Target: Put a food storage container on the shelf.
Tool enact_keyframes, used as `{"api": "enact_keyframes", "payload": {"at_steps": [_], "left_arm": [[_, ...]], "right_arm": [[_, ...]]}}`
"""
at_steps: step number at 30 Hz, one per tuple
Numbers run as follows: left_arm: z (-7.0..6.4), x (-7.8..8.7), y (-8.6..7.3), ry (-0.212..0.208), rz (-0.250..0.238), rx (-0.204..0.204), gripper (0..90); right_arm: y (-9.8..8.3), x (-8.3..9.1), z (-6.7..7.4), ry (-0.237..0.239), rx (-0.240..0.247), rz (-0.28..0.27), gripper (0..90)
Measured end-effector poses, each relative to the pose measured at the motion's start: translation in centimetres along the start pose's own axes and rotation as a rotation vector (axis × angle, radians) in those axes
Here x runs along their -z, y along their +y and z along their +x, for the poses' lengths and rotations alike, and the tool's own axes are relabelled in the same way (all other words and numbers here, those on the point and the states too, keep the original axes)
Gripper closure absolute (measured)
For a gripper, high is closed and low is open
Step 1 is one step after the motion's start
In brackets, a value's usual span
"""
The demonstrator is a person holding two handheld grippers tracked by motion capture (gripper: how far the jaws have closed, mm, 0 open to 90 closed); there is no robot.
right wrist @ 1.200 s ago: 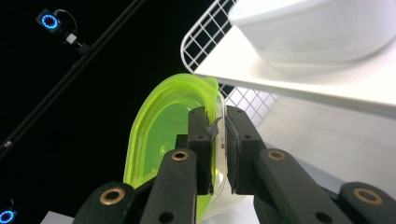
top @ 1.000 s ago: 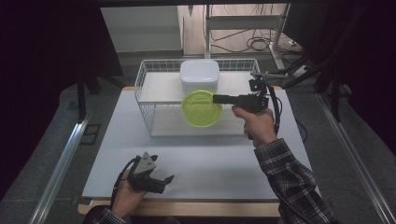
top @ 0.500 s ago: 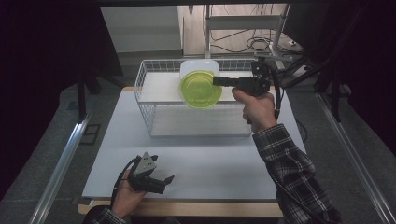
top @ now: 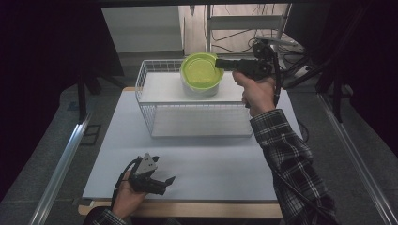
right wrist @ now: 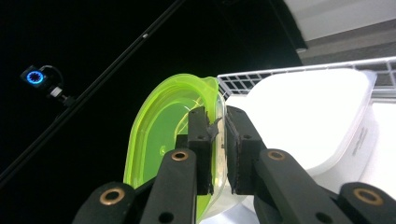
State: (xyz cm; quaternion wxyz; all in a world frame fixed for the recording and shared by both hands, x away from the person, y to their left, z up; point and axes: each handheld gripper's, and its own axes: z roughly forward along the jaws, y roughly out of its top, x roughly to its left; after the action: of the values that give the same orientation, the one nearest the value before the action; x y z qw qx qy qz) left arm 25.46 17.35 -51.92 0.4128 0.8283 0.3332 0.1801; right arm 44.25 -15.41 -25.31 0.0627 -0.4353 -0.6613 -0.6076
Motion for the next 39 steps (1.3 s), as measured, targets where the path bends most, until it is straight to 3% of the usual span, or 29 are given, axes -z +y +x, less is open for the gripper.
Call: {"api": "enact_keyframes", "payload": {"at_steps": [9, 19, 34, 39], "left_arm": [[-0.1, 0.0, 0.0, 0.001, 0.002, -0.007, 5.4], [-0.1, -0.1, 0.0, -0.002, 0.007, -0.014, 5.4], [-0.2, -0.2, 0.0, -0.003, 0.007, -0.019, 5.4], [-0.1, -0.2, 0.0, -0.004, 0.007, -0.019, 5.5]], "right_arm": [[1.6, -1.1, 0.1, -0.056, -0.009, -0.027, 81.6], [2.4, -2.3, -0.9, -0.133, -0.03, -0.047, 81.6], [2.6, -3.8, -2.1, -0.164, -0.063, -0.059, 81.4], [2.6, -4.3, -2.3, -0.175, -0.051, -0.062, 80.8]]}}
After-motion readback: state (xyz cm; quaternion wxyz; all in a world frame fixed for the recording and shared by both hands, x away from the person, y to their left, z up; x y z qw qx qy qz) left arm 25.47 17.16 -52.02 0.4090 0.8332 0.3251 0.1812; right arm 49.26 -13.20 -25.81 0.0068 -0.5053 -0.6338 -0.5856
